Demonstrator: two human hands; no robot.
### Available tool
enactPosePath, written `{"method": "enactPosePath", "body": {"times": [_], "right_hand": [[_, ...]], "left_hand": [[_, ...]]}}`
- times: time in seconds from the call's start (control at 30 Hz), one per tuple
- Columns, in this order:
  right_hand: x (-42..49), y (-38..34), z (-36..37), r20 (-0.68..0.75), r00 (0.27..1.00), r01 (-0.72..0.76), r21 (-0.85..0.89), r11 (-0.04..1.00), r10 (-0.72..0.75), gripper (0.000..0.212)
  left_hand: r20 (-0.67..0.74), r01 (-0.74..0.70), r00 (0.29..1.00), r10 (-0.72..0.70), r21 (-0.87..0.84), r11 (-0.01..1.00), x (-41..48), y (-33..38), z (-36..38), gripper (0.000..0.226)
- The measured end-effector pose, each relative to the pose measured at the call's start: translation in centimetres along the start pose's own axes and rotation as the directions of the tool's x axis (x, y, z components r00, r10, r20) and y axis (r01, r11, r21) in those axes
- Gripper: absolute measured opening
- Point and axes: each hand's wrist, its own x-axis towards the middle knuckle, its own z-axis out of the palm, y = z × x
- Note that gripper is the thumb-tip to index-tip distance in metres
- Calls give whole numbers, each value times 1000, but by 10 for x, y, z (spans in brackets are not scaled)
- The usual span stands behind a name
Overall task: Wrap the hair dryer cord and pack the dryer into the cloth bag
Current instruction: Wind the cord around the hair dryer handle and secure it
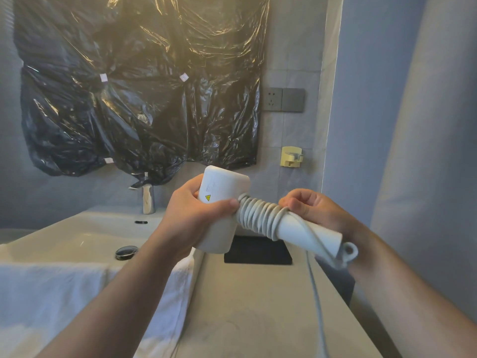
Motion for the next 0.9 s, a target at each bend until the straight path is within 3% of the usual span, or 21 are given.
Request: {"method": "enactPosePath", "body": {"times": [0.13, 0.17, 0.23, 0.3, 0.37, 0.43, 0.63, 0.77, 0.9], "right_hand": [[1, 13, 14, 5, 1000, -19, 428, 904, 19, 8], [0, 18, 20, -8, 999, -26, 428, 904, 32, 14], [-1, 32, 35, -66, 996, -50, 204, 978, 65, 21], [-4, 43, 50, -171, 982, -114, -202, 973, 80, 19], [-6, 45, 60, -243, 969, -173, -560, 810, 39, 17], [-8, 40, 65, -245, 969, -189, -745, 640, 1, 18], [-15, 29, 67, -189, 981, -167, -938, 302, -43, 23], [-19, 23, 56, -187, 978, -163, -963, 215, -96, 35], [-22, 17, 54, -166, 970, -131, -973, 192, -179, 21]], "left_hand": [[-51, 73, 995, -80, -116, 990, 1, -8, 2, 61], [-70, 84, 993, -97, -171, 982, 1, -7, 2, 60], [-127, 88, 984, -121, -243, 966, 3, -5, 3, 53], [-160, 84, 979, -127, -250, 965, 5, -2, 4, 44], [-180, 87, 975, -131, -232, 969, 5, -1, 7, 40], [-226, 103, 962, -155, -226, 969, 3, -3, 9, 38], [-432, 46, 900, -63, -50, 998, 8, -20, 5, 32], [-425, 27, 905, 30, 129, 991, 6, -28, 3, 39], [-398, -1, 912, 103, 249, 969, 4, -31, 5, 42]]}}
